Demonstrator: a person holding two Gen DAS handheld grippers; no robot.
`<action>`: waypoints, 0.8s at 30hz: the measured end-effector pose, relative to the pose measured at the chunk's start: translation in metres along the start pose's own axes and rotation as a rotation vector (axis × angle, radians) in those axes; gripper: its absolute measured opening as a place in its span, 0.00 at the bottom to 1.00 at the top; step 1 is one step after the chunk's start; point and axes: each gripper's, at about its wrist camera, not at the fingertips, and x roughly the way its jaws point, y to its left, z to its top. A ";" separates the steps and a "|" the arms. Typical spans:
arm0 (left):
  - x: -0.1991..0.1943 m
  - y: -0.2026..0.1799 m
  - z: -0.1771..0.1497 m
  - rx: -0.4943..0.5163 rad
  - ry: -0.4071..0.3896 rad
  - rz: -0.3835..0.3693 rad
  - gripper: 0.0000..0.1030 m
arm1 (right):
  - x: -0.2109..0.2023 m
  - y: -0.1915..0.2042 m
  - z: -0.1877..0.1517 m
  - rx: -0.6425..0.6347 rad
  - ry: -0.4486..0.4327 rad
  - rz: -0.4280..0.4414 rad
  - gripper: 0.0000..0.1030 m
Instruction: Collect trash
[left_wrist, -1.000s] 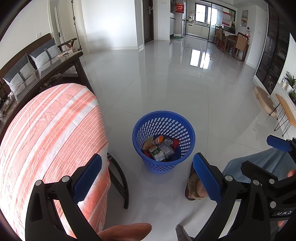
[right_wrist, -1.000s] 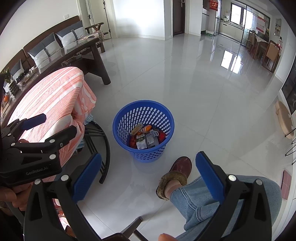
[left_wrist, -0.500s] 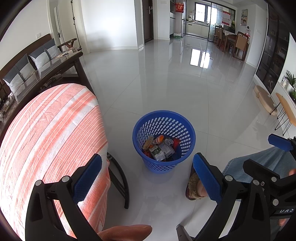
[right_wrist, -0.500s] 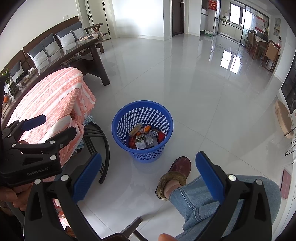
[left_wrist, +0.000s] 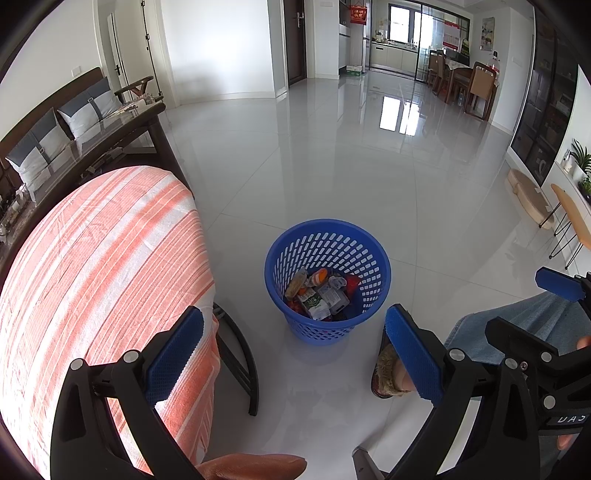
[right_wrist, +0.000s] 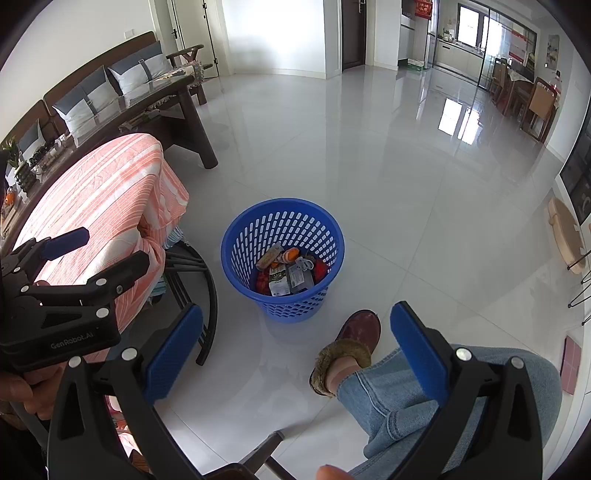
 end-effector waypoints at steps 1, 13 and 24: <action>0.000 -0.001 0.000 0.000 0.000 0.000 0.95 | 0.000 0.000 0.000 0.000 0.000 0.000 0.96; 0.001 0.001 -0.003 0.003 -0.002 0.006 0.95 | 0.002 0.000 -0.002 0.000 0.003 0.000 0.96; -0.004 0.012 0.001 -0.023 0.007 -0.003 0.95 | 0.004 -0.005 -0.001 0.010 0.003 -0.010 0.96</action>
